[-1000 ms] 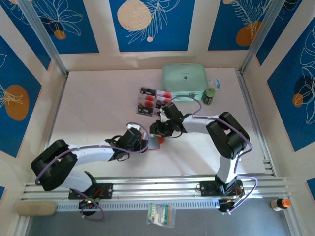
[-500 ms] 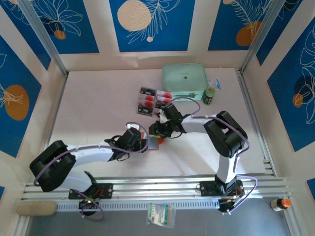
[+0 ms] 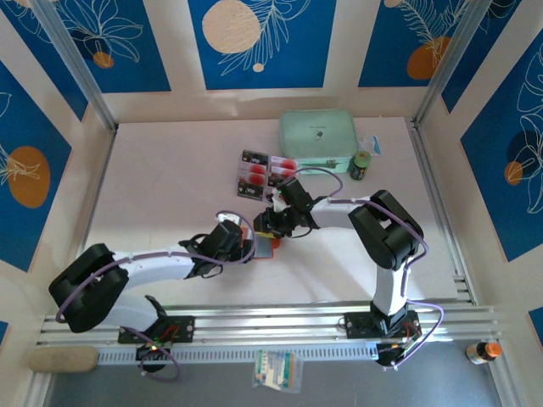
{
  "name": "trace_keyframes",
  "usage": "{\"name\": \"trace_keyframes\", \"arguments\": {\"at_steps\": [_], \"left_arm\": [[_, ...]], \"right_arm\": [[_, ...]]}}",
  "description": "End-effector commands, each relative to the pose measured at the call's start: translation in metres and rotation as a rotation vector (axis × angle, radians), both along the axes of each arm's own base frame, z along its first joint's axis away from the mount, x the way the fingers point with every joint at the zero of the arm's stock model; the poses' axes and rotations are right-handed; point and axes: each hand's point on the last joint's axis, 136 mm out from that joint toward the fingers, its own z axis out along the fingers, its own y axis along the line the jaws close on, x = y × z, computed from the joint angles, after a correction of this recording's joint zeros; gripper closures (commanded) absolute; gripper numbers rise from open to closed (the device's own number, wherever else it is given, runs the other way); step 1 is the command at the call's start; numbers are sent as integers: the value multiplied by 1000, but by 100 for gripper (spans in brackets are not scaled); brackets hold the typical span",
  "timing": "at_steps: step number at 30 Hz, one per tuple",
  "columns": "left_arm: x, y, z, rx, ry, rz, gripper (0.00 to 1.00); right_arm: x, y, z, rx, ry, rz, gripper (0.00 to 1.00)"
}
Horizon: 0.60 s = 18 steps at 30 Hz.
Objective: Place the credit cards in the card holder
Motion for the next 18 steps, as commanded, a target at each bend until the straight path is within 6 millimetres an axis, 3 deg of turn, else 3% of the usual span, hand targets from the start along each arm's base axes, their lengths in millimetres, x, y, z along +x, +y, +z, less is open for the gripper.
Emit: {"name": "trace_keyframes", "arguments": {"at_steps": [1, 9, 14, 18], "left_arm": [[1, 5, 2, 4, -20, 16, 16], [3, 6, 12, -9, -44, 22, 10], [4, 11, 42, -52, -107, 39, 1], [4, 22, 66, -81, -166, 73, 0]], "right_arm": [[0, 9, 8, 44, 17, 13, 65], [1, 16, 32, 104, 14, 10, 65], [1, 21, 51, 129, 3, 4, 65], [0, 27, 60, 135, -2, 10, 63]]}}
